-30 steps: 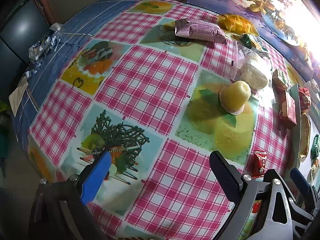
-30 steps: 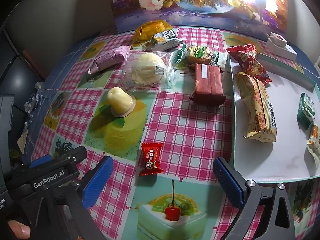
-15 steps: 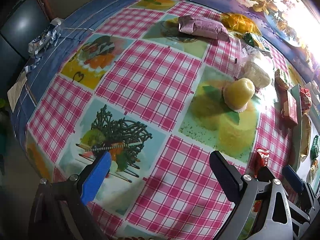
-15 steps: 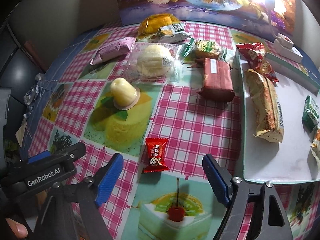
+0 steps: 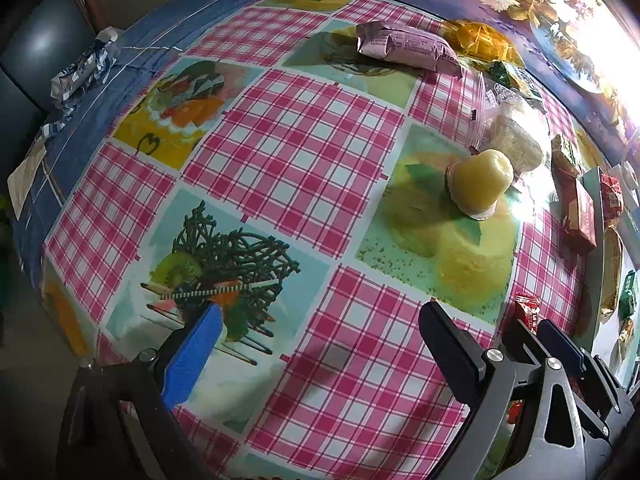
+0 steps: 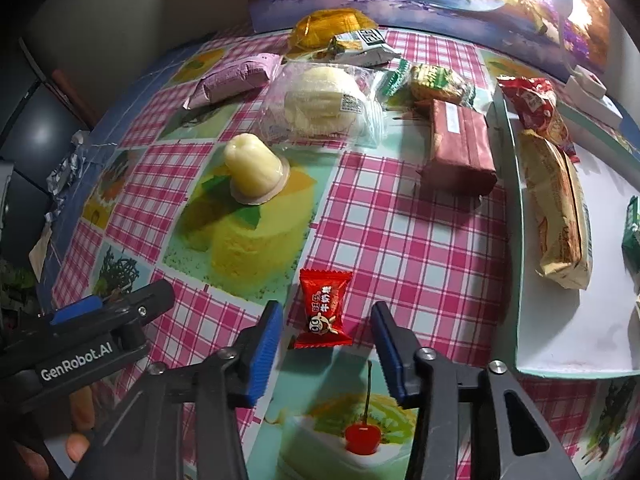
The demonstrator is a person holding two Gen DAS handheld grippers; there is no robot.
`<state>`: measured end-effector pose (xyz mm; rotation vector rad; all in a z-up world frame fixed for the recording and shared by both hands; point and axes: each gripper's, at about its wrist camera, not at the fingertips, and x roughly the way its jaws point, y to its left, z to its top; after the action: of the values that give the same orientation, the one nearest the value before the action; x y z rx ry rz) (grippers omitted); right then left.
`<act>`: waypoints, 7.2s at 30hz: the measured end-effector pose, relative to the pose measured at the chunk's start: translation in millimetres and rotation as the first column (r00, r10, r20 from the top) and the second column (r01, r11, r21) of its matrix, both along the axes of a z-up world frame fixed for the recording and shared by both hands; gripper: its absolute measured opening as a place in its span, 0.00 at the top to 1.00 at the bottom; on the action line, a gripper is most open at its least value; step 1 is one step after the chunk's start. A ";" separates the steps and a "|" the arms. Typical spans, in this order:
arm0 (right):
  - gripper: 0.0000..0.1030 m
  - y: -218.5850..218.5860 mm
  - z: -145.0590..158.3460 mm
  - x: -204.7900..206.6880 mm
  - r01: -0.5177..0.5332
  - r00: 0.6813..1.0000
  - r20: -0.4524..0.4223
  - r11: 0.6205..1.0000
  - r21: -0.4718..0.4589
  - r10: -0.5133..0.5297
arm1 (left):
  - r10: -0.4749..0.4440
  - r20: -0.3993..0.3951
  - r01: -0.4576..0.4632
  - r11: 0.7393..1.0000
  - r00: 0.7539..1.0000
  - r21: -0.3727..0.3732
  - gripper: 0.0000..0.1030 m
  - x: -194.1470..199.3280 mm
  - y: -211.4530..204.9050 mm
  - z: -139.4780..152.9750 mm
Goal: Organize snacks
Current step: 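Grasp the small red candy with the right tool while the left tool grasps the yellow pudding cup, then carry the red candy over the tray with the right tool while the left tool carries the pudding cup, then open the right tool to drop the red candy while the left tool releases the pudding cup, then withdraw both open tools from the tray back over the snacks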
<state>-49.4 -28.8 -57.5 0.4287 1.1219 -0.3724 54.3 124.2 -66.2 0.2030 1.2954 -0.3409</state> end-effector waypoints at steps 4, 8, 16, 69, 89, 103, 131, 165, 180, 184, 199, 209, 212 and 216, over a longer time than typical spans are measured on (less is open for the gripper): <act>0.55 2.3 -0.4 3.5 -0.013 1.000 -0.001 1.000 -0.019 0.013 | 0.003 -0.003 -0.003 1.000 1.000 -0.004 0.04 1.1 1.0 -2.3; 0.65 5.2 -1.1 7.9 -0.029 1.000 -0.010 0.999 -0.039 0.028 | 0.001 -0.005 -0.001 1.000 1.000 -0.007 0.04 2.3 2.5 -4.2; 0.75 3.0 -2.7 10.3 -0.029 0.999 -0.026 0.997 -0.074 0.027 | -0.006 -0.013 0.006 1.000 1.000 -0.014 0.04 2.6 2.6 -6.1; 0.83 -80.0 23.5 1.1 0.209 0.965 0.148 0.975 0.070 -0.217 | -0.222 0.116 0.232 0.970 0.968 -0.077 0.66 30.2 -144.9 -3.0; 0.83 -94.6 62.3 -23.4 0.258 0.929 0.254 0.963 0.075 -0.269 | -0.174 0.198 0.205 0.967 0.965 -0.151 0.66 4.5 -130.2 75.6; 0.82 -139.8 74.0 -86.8 0.439 0.860 0.250 0.895 0.081 -0.445 | -0.237 0.212 0.286 0.927 0.948 -0.244 0.66 -60.7 -166.9 108.1; 0.82 -196.7 62.0 -171.0 0.687 0.706 0.156 0.722 0.085 -0.691 | -0.535 0.103 0.544 0.815 0.839 -0.196 0.66 -149.4 -234.7 64.3; 0.79 -201.4 32.5 -163.3 0.693 0.713 0.039 0.712 0.108 -0.700 | -0.550 0.053 0.552 0.823 0.833 -0.135 0.58 -151.3 -244.8 48.9; 0.31 -204.3 31.0 -169.6 0.738 0.671 0.014 0.670 0.079 -0.741 | -0.506 0.078 0.512 0.853 0.859 -0.100 0.43 -139.8 -238.2 54.2; 0.20 -205.3 30.9 -171.1 0.745 0.664 0.013 0.663 0.073 -0.747 | -0.469 0.082 0.475 0.875 0.880 -0.095 0.35 -131.4 -234.2 54.8; 0.00 -201.4 32.6 -159.6 0.700 0.713 0.030 0.713 0.032 -0.701 | -0.255 0.105 0.263 0.962 0.961 -0.076 0.09 -79.0 -204.1 54.5; 0.00 -187.6 36.5 -132.4 0.613 0.789 0.055 0.790 0.001 -0.612 | -0.100 0.075 0.107 0.990 0.992 -0.092 0.05 -34.5 -176.8 48.9; 0.00 -181.1 38.5 -122.5 0.578 0.815 0.062 0.816 -0.004 -0.577 | -0.073 0.080 0.079 0.993 0.994 -0.084 0.05 -25.2 -170.4 48.5; 0.00 -172.0 39.7 -110.5 0.542 0.840 0.058 0.840 -0.031 -0.540 | -0.035 0.076 0.042 0.995 0.996 -0.090 0.05 -11.3 -162.2 48.0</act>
<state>-159.8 -200.8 -17.8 0.7133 0.9279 -0.8821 43.0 -38.1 -18.2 0.1623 1.2012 -0.4209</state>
